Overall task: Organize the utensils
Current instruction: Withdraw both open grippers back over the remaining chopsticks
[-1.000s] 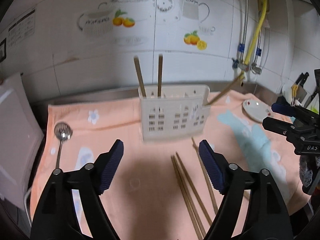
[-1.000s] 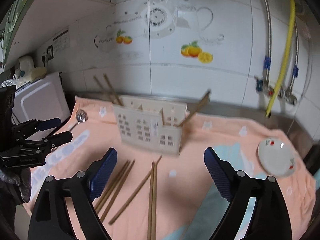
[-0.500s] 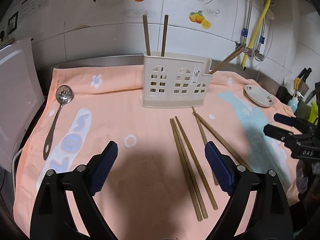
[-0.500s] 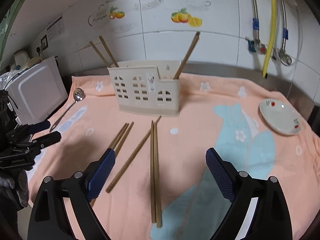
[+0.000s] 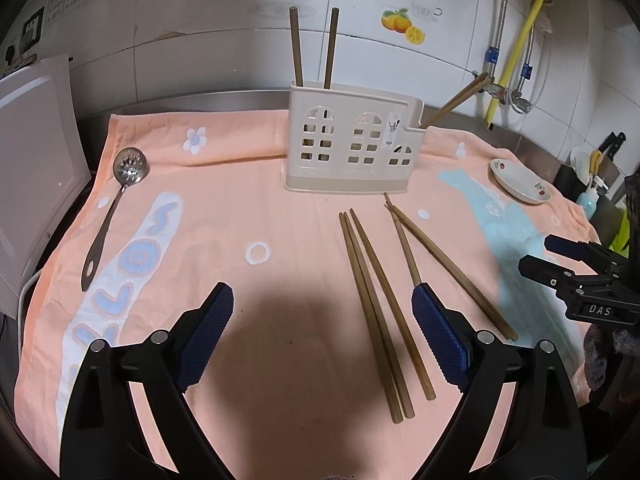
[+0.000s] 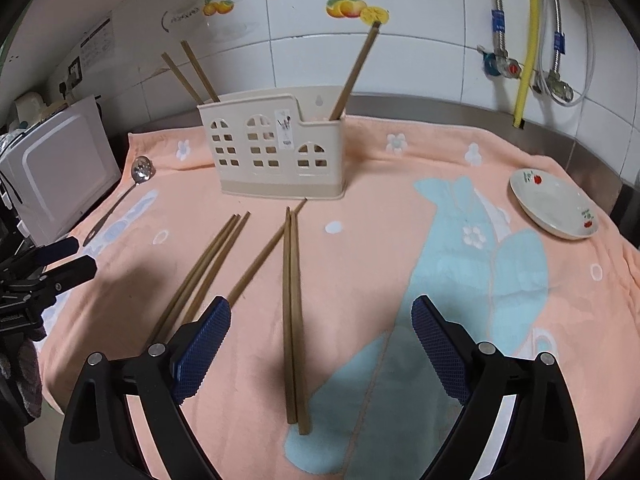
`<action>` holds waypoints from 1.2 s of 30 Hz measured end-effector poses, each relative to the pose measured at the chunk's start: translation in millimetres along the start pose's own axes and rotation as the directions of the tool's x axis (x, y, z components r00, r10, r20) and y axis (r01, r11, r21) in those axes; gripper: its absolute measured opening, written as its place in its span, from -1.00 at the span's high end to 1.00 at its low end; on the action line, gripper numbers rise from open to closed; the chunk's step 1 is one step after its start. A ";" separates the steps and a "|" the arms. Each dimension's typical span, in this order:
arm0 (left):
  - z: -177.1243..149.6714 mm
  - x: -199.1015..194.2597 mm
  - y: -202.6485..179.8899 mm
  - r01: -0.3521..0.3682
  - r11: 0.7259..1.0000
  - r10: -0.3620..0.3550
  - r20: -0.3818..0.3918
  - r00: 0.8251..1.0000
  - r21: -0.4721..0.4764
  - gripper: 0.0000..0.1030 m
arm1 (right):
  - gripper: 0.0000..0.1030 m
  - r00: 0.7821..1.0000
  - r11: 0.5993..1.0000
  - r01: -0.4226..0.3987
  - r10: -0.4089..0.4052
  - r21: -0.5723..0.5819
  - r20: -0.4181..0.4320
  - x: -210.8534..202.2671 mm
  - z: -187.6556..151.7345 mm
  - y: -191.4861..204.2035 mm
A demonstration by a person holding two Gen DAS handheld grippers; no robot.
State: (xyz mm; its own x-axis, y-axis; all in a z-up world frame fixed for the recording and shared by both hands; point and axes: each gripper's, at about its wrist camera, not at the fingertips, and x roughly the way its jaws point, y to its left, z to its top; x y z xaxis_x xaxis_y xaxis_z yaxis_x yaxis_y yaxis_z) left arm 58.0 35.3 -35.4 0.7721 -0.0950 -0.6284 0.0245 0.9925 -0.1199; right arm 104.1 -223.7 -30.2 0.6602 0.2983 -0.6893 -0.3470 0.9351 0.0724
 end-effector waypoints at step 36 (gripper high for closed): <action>-29.6 32.7 -7.1 -0.017 1.000 0.020 -0.122 0.992 0.022 -0.83 | -0.73 0.987 0.994 0.065 -0.077 -0.090 -0.141 58.5 -23.4 -13.3</action>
State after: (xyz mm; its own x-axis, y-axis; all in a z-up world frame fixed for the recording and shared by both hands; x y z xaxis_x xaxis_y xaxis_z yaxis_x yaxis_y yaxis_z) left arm 64.2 22.8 -77.8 0.6894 -0.0838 -0.7196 0.0251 0.9955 -0.0919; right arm 131.8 -223.1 -88.4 0.5842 0.1949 -0.7879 -0.3621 0.9314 -0.0381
